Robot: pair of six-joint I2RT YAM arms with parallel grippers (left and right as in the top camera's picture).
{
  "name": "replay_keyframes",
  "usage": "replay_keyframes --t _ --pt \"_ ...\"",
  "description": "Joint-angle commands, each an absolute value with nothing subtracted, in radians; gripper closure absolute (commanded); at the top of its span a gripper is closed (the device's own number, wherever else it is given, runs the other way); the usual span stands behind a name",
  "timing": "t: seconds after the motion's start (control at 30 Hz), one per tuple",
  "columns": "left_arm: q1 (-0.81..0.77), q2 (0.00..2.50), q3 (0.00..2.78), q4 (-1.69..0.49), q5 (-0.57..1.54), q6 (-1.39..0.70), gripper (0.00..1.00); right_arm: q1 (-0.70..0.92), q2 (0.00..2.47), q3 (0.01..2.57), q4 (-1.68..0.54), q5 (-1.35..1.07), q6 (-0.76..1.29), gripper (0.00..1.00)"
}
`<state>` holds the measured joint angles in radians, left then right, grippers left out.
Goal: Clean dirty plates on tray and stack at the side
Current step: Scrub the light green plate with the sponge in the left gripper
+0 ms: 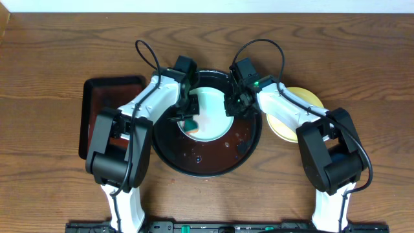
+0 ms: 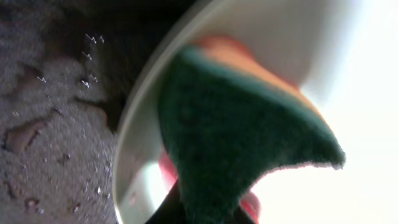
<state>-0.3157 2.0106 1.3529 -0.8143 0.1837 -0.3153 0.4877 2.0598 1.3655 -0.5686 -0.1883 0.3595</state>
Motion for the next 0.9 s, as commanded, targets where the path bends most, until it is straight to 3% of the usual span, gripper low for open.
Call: replay_keyframes --t 0.0,0.13,0.37,0.47,0.73,0.87 --pt "-0.294 2.032 1.327 -0.911 0.379 -0.006 0.93 0.499 2.098 1.33 -0.587 -0.162 0.366 0.99" --pt "-0.294 2.032 1.327 -0.932 0.599 0.165 0.93 0.499 2.098 1.33 -0.587 -0.162 0.366 0.99" --pt "-0.293 2.032 1.327 -0.775 0.607 0.163 0.93 0.499 2.098 1.33 -0.587 -0.162 0.366 0.99" --pt "-0.293 2.032 1.327 -0.698 0.473 0.081 0.93 0.499 2.098 1.33 -0.587 -0.162 0.366 0.99" --pt "-0.293 2.032 1.327 -0.666 -0.191 -0.301 0.93 0.499 2.098 1.33 -0.587 -0.162 0.366 0.99" --pt "-0.294 2.032 1.327 -0.726 -0.238 -0.384 0.93 0.499 2.098 1.33 -0.586 -0.162 0.366 0.99"
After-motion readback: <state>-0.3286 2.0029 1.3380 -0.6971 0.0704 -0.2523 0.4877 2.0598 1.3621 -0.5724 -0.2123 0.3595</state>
